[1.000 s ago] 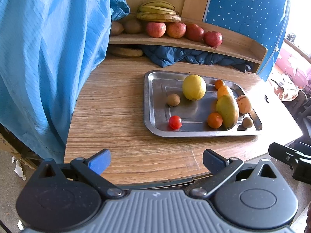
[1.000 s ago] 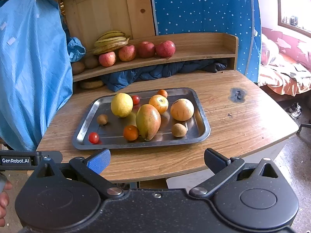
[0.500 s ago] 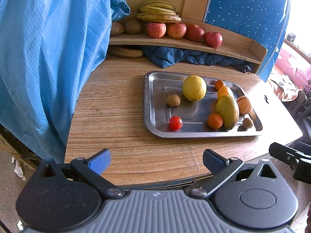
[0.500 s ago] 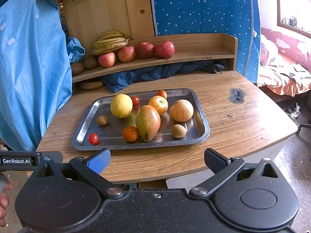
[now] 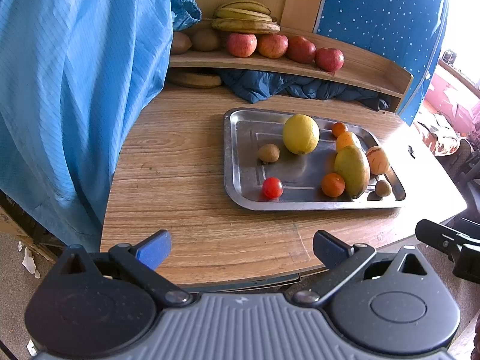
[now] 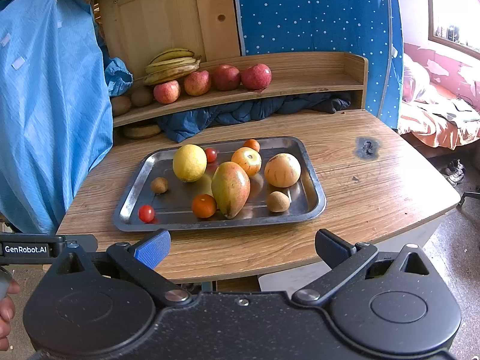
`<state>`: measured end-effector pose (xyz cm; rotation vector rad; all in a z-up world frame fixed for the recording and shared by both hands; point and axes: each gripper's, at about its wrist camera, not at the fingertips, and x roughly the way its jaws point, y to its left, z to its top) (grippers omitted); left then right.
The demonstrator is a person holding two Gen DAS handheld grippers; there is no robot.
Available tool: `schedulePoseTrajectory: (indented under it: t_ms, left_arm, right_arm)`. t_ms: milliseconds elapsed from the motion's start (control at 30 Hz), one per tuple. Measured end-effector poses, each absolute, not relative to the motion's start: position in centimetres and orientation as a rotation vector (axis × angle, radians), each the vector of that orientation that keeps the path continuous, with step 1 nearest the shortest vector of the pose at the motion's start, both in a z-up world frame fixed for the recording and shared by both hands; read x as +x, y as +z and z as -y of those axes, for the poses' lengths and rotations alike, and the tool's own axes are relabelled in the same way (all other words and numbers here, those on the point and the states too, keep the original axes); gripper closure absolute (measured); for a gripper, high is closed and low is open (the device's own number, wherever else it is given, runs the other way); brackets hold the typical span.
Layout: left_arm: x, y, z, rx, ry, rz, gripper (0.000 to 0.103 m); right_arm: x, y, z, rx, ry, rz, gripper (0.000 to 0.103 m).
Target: Organize fruits
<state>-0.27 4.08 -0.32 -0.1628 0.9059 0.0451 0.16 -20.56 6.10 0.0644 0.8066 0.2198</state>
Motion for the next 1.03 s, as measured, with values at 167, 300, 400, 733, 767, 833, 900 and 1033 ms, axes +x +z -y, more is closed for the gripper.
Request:
schedulePoseTrajectory:
  t_ms: [167,300,400,733,767,833,900,1033]
  left_arm:
    - [-0.29,-0.37,-4.08,-0.166,0.046,-0.906,0.001]
    - [-0.36,-0.36,-4.19,-0.177,0.036,-0.906,0.001]
    - [-0.34,-0.28,-4.05,-0.175,0.031,-0.906,0.001]
    - [-0.35,-0.30,-4.04,-0.199,0.011,-0.911,0.001]
    - [-0.35,-0.29,-4.05,-0.203,0.008,-0.910,0.001]
    - [-0.36,-0.25,-3.99,-0.206,0.006,-0.906,0.001]
    - [-0.41,-0.22,-3.90,-0.208,0.005,-0.902,0.001]
    - [-0.33,-0.23,-3.66,-0.206,0.009,-0.902,0.001]
  right_arm:
    - [0.15,6.09,20.59,0.064,0.221,-0.807,0.001]
    - [0.15,6.12,20.57,0.062,0.220,-0.807,0.001]
    - [0.14,6.17,20.51,0.060,0.220,-0.804,0.001]
    - [0.01,6.20,20.45,0.054,0.223,-0.799,0.001]
    - [0.01,6.20,20.45,0.054,0.223,-0.800,0.001]
    - [0.02,6.20,20.47,0.053,0.223,-0.800,0.001]
    - [-0.01,6.23,20.45,0.053,0.223,-0.799,0.001]
    - [-0.01,6.25,20.50,0.053,0.222,-0.800,0.001]
